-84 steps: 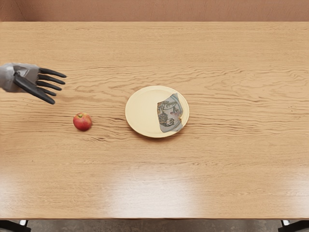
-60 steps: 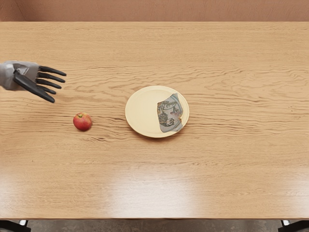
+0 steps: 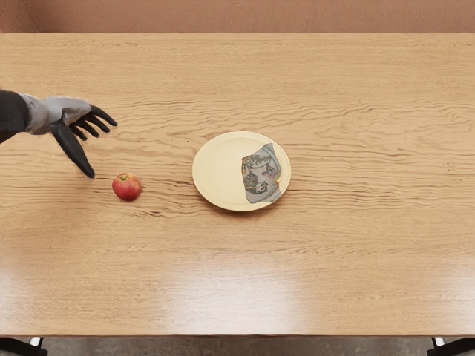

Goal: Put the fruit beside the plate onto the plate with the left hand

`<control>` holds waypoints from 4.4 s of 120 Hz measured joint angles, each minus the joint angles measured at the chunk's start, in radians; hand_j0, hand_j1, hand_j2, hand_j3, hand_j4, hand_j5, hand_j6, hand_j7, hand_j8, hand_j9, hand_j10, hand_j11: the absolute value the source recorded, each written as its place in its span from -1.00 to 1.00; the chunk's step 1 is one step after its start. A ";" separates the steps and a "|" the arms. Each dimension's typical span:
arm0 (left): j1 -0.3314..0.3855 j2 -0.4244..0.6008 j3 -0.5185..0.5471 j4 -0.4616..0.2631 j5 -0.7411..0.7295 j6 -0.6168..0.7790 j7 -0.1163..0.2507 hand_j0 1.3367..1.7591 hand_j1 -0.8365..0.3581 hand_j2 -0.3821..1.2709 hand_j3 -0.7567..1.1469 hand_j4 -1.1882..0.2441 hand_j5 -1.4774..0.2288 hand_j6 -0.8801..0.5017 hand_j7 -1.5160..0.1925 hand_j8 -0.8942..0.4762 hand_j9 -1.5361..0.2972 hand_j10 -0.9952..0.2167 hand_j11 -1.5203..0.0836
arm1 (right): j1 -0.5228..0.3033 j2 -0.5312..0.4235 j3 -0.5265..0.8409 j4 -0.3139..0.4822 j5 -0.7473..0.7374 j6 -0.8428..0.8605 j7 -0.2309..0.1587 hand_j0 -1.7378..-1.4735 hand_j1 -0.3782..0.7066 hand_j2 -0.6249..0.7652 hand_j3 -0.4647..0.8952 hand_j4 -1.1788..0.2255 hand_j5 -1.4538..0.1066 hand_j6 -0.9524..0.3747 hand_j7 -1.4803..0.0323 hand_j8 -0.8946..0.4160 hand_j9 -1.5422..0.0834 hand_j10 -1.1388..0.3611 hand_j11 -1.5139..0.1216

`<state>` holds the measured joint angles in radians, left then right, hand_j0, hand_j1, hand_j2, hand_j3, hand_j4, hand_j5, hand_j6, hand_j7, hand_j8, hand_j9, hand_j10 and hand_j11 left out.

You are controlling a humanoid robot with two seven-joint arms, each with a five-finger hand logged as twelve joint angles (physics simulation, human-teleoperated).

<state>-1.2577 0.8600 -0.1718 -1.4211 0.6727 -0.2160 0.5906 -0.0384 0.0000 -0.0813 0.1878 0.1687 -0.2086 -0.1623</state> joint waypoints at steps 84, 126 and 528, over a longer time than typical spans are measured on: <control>-0.228 -0.260 0.567 -0.143 -0.077 0.680 0.020 0.52 0.50 -0.48 -0.20 0.31 0.36 -0.09 0.40 -0.06 0.33 0.23 0.50 | 0.005 0.000 0.000 -0.002 0.000 0.000 0.000 -0.40 -0.87 -0.11 -0.32 0.63 0.80 0.38 0.89 0.31 0.84 0.47 0.79; -0.235 -0.292 0.634 -0.158 -0.148 0.747 0.020 0.52 0.49 -0.48 -0.20 0.31 0.36 -0.09 0.40 -0.06 0.33 0.23 0.50 | 0.005 0.000 0.000 -0.002 0.000 0.000 0.000 -0.40 -0.87 -0.11 -0.32 0.63 0.80 0.38 0.89 0.31 0.84 0.47 0.79; -0.584 -0.837 0.687 0.088 -0.554 0.676 0.020 0.51 -0.21 0.24 -0.20 -0.41 -0.46 -0.34 -0.38 -0.32 -0.41 -0.59 -0.34 | 0.006 0.000 0.002 -0.004 0.000 0.000 0.001 -0.40 -0.87 -0.11 -0.32 0.63 0.80 0.38 0.89 0.31 0.84 0.47 0.79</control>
<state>-1.8421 0.0228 0.5152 -1.3328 0.1189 0.4598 0.6107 -0.0322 0.0000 -0.0797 0.1841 0.1687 -0.2086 -0.1611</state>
